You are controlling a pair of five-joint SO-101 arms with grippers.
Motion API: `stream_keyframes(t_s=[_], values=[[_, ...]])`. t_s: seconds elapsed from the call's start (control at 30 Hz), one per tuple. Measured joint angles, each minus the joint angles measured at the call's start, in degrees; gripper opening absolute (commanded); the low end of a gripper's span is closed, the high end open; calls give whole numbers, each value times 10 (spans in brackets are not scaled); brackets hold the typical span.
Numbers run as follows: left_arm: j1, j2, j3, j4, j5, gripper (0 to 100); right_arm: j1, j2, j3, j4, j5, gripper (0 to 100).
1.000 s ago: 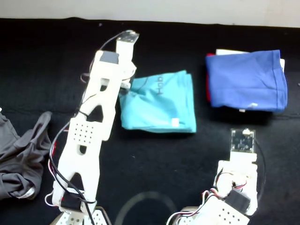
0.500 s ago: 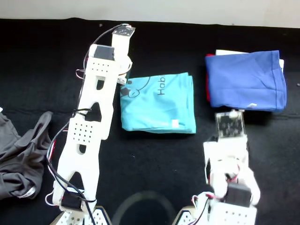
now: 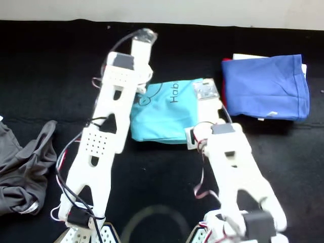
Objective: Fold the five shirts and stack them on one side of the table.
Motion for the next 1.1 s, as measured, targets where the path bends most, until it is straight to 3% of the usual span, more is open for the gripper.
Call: stream_keyframes(t_s=[0.47,0.6,0.9,1.1], values=[[-45,40,-7,-31,3,10,78,61,-4,-13,0,15],[-55,41,-21,-28,3,10,84,61,-12,25,0,15],[-64,32,-160,109,0,10,84,-48,-143,113,-2,15],[-64,-50,-119,153,0,10,84,36,-314,128,-2,15]])
